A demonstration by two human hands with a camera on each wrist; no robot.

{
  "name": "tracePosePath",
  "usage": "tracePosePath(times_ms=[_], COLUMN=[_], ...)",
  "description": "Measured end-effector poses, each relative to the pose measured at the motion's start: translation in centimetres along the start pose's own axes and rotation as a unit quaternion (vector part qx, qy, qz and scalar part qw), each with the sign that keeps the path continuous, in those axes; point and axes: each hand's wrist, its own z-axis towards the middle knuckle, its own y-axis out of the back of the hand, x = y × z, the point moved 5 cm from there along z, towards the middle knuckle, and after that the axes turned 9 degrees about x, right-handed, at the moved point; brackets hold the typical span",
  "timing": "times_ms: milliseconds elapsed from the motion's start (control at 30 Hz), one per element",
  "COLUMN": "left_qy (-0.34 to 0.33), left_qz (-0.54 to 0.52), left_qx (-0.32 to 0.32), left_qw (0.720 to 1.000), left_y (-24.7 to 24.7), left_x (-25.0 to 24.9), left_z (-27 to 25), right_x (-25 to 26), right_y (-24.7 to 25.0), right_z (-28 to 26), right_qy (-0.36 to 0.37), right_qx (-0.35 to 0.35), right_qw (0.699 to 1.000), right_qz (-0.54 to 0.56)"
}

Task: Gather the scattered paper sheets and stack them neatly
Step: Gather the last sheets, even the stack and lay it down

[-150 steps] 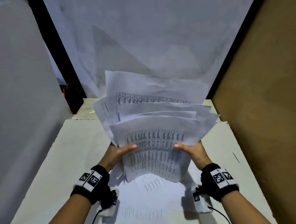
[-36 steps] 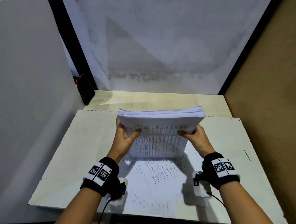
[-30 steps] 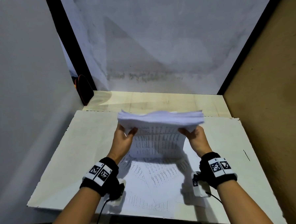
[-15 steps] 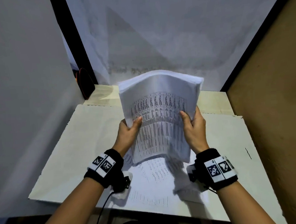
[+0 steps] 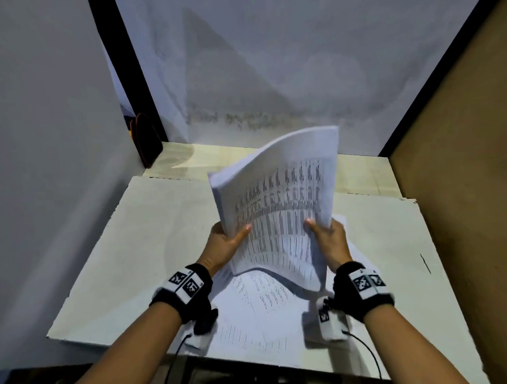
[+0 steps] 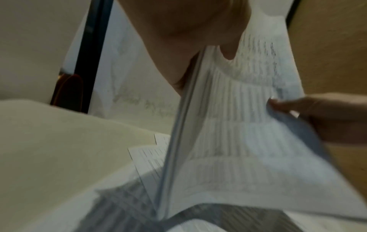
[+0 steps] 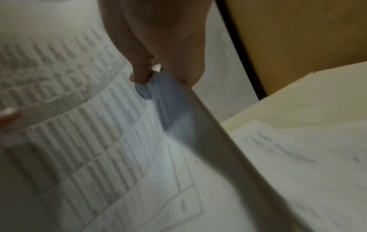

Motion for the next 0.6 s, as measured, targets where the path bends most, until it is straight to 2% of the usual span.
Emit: tracePosePath(times_ms=[67,133,200,300,400,500,600], left_qy=[0.006,-0.003,-0.011,0.013,0.066,0.122,0.164], left_qz=[0.039,0.064,0.08,0.062,0.051,0.051,0.052], left_qx=[0.061,0.083,0.075,0.027,-0.014,-0.027,-0.039], left_qw=[0.997,0.994,0.994,0.998,0.996,0.991,0.984], left_y=[0.6,1.5,2.0,3.4,6.2,8.9,10.7], left_x=[-0.2,-0.3,-0.4,0.8,4.4,8.0,10.4], left_z=[0.1,0.2,0.4,0.8,0.4,-0.9,-2.4], right_x=[2.0,3.2,3.3,1.0,-3.9,-8.1,-10.1], right_y=[0.8,1.0,0.8,1.7,6.4,12.5,15.2], right_z=[0.8,1.6,2.3,3.1,3.6,3.4,3.2], right_qy=[0.029,0.048,0.06,0.049,-0.062,-0.215,-0.29], right_qx=[0.015,0.039,0.046,0.005,-0.076,-0.115,-0.113], right_qw=[0.999,0.997,0.994,0.989,0.973,0.924,0.871], right_qz=[-0.028,-0.049,-0.08,-0.14,-0.208,-0.295,-0.381])
